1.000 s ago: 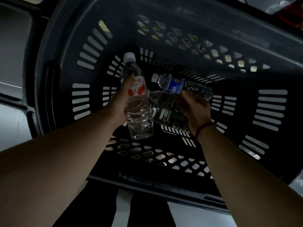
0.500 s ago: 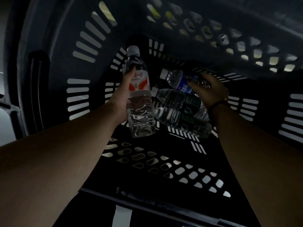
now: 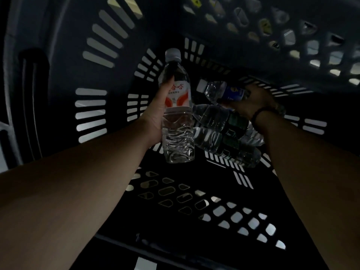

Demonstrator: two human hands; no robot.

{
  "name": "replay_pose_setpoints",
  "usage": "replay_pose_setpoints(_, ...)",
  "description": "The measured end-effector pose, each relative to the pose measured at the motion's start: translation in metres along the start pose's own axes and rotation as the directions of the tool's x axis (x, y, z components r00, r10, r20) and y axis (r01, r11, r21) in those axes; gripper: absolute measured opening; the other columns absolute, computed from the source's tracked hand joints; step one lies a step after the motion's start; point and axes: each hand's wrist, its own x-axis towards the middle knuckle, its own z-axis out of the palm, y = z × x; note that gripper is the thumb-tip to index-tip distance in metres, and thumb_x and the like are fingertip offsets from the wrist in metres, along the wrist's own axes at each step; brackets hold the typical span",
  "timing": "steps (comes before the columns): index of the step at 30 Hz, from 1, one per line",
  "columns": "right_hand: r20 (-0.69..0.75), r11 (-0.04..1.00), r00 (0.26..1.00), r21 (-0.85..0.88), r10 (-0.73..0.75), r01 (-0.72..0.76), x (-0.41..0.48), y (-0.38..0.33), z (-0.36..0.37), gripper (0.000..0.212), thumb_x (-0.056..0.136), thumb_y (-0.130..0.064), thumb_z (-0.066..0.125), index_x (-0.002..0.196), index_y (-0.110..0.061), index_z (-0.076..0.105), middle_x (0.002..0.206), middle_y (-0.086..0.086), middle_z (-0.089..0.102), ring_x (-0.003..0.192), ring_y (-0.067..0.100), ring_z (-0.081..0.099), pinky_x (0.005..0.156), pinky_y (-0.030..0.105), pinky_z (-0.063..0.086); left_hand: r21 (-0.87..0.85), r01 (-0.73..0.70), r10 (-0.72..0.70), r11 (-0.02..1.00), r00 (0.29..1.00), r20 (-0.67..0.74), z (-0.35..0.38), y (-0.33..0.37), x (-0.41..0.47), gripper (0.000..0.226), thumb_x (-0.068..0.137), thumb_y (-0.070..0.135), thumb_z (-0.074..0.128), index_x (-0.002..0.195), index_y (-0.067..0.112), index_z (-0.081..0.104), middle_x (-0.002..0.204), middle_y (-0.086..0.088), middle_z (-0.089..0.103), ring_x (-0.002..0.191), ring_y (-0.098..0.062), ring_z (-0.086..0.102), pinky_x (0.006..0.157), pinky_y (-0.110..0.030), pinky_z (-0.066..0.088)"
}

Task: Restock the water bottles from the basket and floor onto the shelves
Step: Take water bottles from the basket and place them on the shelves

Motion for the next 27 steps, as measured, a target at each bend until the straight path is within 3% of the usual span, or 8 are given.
replay_pose_setpoints(4, 0.066, 0.997, 0.997, -0.059, -0.035, 0.039, -0.001, 0.000, -0.008, 0.080, 0.050, -0.076, 0.070, 0.108, -0.022, 0.069, 0.110, 0.010, 0.069, 0.103, 0.030, 0.062, 0.091, 0.043, 0.051, 0.001, 0.007, -0.007, 1.000, 0.999, -0.050, -0.004, -0.001, -0.003, 0.046, 0.094, 0.056, 0.044, 0.095, 0.015, 0.063, 0.071, -0.002, 0.072, 0.067, -0.016, 0.069, 0.058, -0.027, 0.053)
replay_pose_setpoints(9, 0.127, 0.998, 0.992, -0.058, -0.009, 0.016, -0.009, 0.000, -0.017, 0.090, 0.043, -0.088, 0.059, 0.095, -0.015, 0.070, 0.101, 0.010, 0.071, 0.096, 0.029, 0.064, 0.089, 0.044, 0.052, 0.021, -0.009, 0.011, 1.000, 0.997, -0.071, -0.008, -0.003, -0.008, 0.048, 0.092, 0.058, 0.047, 0.089, 0.016, 0.070, 0.077, -0.004, 0.072, 0.068, -0.017, 0.069, 0.067, -0.031, 0.054)
replay_pose_setpoints(11, 0.129, 0.999, 0.992, 0.029, 0.019, -0.023, -0.019, 0.004, -0.018, 0.084, 0.044, -0.086, 0.062, 0.087, -0.015, 0.070, 0.097, 0.009, 0.071, 0.095, 0.027, 0.065, 0.090, 0.044, 0.052, 0.007, -0.007, 0.007, 1.000, 0.999, -0.037, -0.004, -0.001, -0.017, 0.053, 0.093, 0.058, 0.044, 0.077, 0.017, 0.074, 0.070, -0.003, 0.070, 0.062, -0.016, 0.068, 0.061, -0.027, 0.054)
replay_pose_setpoints(13, 0.144, 0.985, 0.990, 0.168, 0.003, -0.028, -0.036, 0.008, -0.014, 0.081, 0.046, -0.080, 0.067, 0.098, -0.017, 0.069, 0.103, 0.002, 0.069, 0.100, 0.022, 0.062, 0.096, 0.044, 0.048, 0.010, -0.013, 0.013, 1.000, 1.000, -0.018, -0.002, 0.001, -0.025, 0.053, 0.094, 0.057, 0.041, 0.084, 0.016, 0.071, 0.068, -0.002, 0.070, 0.060, -0.014, 0.067, 0.056, -0.025, 0.054)
replay_pose_setpoints(16, 0.147, 0.870, 0.989, 0.491, -0.031, -0.046, -0.067, 0.012, -0.006, 0.037, 0.067, -0.048, 0.078, 0.095, -0.028, 0.065, 0.110, 0.001, 0.066, 0.106, 0.021, 0.061, 0.099, 0.043, 0.046, 0.041, -0.038, 0.037, 0.998, 0.999, 0.027, 0.008, 0.010, -0.046, 0.048, 0.094, 0.056, 0.040, 0.098, 0.014, 0.063, 0.072, -0.002, 0.070, 0.064, -0.015, 0.066, 0.057, -0.025, 0.054)
replay_pose_setpoints(18, 0.145, 0.801, 0.989, 0.595, -0.019, -0.072, -0.093, 0.007, -0.006, 0.013, 0.081, -0.033, 0.072, 0.090, -0.030, 0.063, 0.104, 0.002, 0.067, 0.093, 0.017, 0.064, 0.086, 0.037, 0.049, 0.056, -0.033, 0.029, 0.998, 0.997, 0.064, 0.014, 0.015, -0.060, 0.048, 0.092, 0.056, 0.043, 0.095, 0.014, 0.064, 0.072, -0.002, 0.070, 0.065, -0.016, 0.066, 0.057, -0.025, 0.055)
replay_pose_setpoints(23, 0.123, 0.636, 0.990, 0.759, 0.070, -0.139, -0.165, -0.023, -0.017, 0.025, 0.092, -0.039, 0.056, 0.094, -0.017, 0.069, 0.079, -0.003, 0.071, 0.061, 0.006, 0.067, 0.052, 0.019, 0.049, 0.120, -0.047, 0.039, 0.992, 0.997, 0.064, 0.021, 0.022, -0.102, 0.052, 0.091, 0.064, 0.041, 0.094, 0.018, 0.066, 0.074, -0.001, 0.071, 0.064, -0.016, 0.067, 0.065, -0.030, 0.052)
replay_pose_setpoints(27, 0.106, 0.454, 0.980, 0.874, 0.171, -0.174, -0.217, -0.059, -0.037, 0.025, 0.088, -0.044, 0.060, 0.091, -0.020, 0.066, 0.084, -0.007, 0.074, 0.080, 0.010, 0.070, 0.074, 0.027, 0.055, 0.148, -0.038, 0.022, 0.988, 0.994, 0.107, 0.027, 0.034, -0.145, 0.055, 0.085, 0.066, 0.045, 0.093, 0.017, 0.067, 0.076, -0.003, 0.071, 0.068, -0.018, 0.067, 0.064, -0.030, 0.051)
